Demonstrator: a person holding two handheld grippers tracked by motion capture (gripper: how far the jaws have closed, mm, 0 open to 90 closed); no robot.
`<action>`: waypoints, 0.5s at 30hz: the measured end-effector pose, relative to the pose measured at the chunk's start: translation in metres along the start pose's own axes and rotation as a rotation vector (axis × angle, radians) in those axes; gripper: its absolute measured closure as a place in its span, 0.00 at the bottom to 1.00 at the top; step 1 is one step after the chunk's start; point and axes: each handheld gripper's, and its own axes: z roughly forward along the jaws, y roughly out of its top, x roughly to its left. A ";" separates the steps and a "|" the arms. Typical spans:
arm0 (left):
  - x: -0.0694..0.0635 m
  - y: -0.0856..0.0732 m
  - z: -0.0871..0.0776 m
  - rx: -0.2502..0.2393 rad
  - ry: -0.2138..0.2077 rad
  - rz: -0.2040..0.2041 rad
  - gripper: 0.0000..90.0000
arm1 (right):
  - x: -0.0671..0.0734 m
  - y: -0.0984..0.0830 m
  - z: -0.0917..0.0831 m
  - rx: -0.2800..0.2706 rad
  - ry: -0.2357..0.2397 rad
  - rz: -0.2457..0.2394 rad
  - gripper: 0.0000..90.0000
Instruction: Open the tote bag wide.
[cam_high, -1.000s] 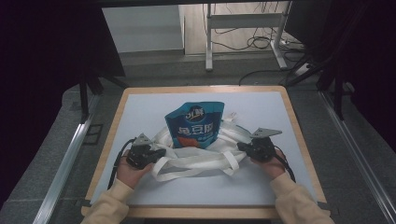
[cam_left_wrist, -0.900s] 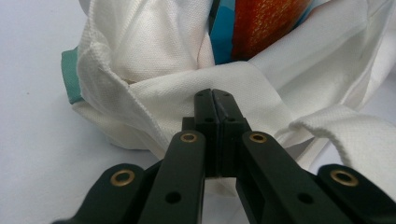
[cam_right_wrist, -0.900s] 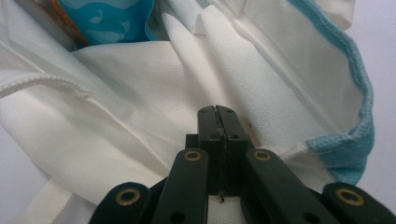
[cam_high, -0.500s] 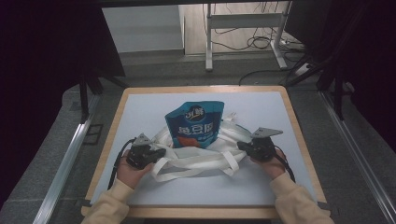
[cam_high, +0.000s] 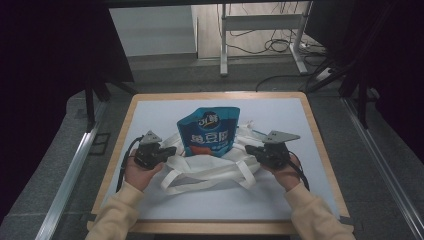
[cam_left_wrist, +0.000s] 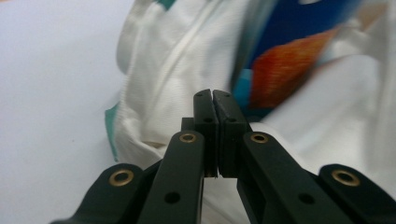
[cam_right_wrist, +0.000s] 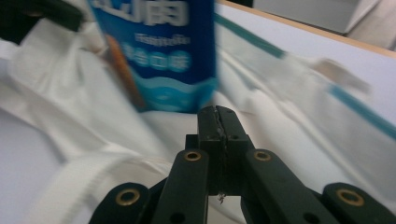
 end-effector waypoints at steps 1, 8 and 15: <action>0.005 0.001 0.006 0.010 -0.003 -0.016 0.99 | 0.008 0.000 0.006 0.017 0.025 -0.023 0.98; 0.010 0.009 0.018 0.036 0.032 -0.017 1.00 | 0.023 -0.014 0.022 0.105 0.074 -0.052 0.99; 0.016 0.012 0.032 0.058 0.053 -0.033 1.00 | 0.029 -0.035 0.028 0.191 0.112 -0.057 0.99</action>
